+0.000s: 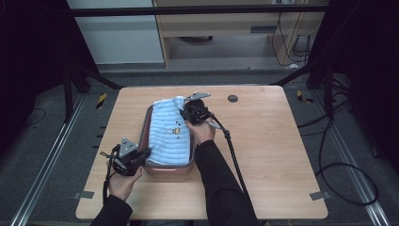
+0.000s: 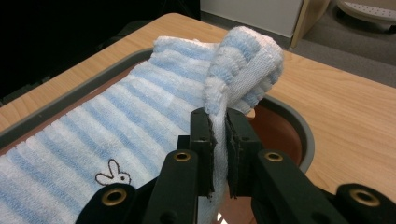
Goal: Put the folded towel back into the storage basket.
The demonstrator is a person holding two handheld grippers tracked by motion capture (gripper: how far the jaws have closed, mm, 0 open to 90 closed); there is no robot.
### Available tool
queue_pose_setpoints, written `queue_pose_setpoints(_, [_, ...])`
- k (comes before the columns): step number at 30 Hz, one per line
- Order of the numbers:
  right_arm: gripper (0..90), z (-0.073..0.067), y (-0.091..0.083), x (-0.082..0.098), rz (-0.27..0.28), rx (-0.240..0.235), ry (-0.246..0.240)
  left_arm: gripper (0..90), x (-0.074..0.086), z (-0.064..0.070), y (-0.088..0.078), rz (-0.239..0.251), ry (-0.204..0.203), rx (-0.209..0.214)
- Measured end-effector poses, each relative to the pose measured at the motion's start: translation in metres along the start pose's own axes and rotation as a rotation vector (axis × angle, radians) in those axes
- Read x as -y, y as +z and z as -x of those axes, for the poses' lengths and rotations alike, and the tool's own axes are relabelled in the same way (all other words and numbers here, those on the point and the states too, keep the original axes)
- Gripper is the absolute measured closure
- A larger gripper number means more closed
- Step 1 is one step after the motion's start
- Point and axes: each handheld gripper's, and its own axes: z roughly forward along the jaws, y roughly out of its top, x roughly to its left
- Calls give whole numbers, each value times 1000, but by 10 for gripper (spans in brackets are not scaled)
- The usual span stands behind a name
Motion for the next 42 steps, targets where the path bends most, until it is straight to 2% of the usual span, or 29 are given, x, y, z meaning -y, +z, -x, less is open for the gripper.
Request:
queue_pose_setpoints(4, [828,-1,3,4,-18,5,-11,859,1,1,0,-5,5,-2])
queue_pose_setpoints(9, [812,-2,5,8,-52,9,-17,839,3,1,1,-23,-12,5])
queue_pose_setpoints(11, [792,-3,6,10,-82,17,-20,793,3,2,0,-18,-24,-2])
queue_pose_setpoints(12, [775,-3,6,11,-89,18,-23,776,3,4,-1,-21,-59,16])
queue_pose_setpoints(13, [734,-3,7,12,-93,13,-23,767,2,2,-2,-10,-24,-16])
queue_pose_setpoints(14, [695,-3,7,13,-101,15,-26,756,2,1,-3,-7,-27,-24])
queue_pose_setpoints(15, [663,-3,6,13,-97,26,-37,748,2,2,-4,-7,-44,-14])
queue_pose_setpoints(16, [624,-2,5,13,-88,31,-34,749,2,5,-5,-10,-89,11])
queue_pose_setpoints(17, [595,-1,3,13,-79,35,-30,748,1,0,-5,3,-29,-27])
queue_pose_setpoints(19, [551,2,-2,11,-53,48,-24,742,0,-2,-6,13,-27,-37])
queue_pose_setpoints(25, [430,11,-29,7,19,71,-15,720,-4,-3,-13,52,-29,-44])
queue_pose_setpoints(31, [333,22,-62,7,77,97,-7,694,-6,-7,-19,71,-32,-30])
queue_pose_setpoints(35, [303,35,-85,15,97,111,25,658,-6,-9,-21,82,-22,-28])
queue_pose_setpoints(38, [281,47,-103,24,106,134,40,609,-6,-12,-21,90,-29,-9])
queue_pose_setpoints(42, [263,64,-127,38,123,156,73,544,-5,-16,-20,92,-39,-7])
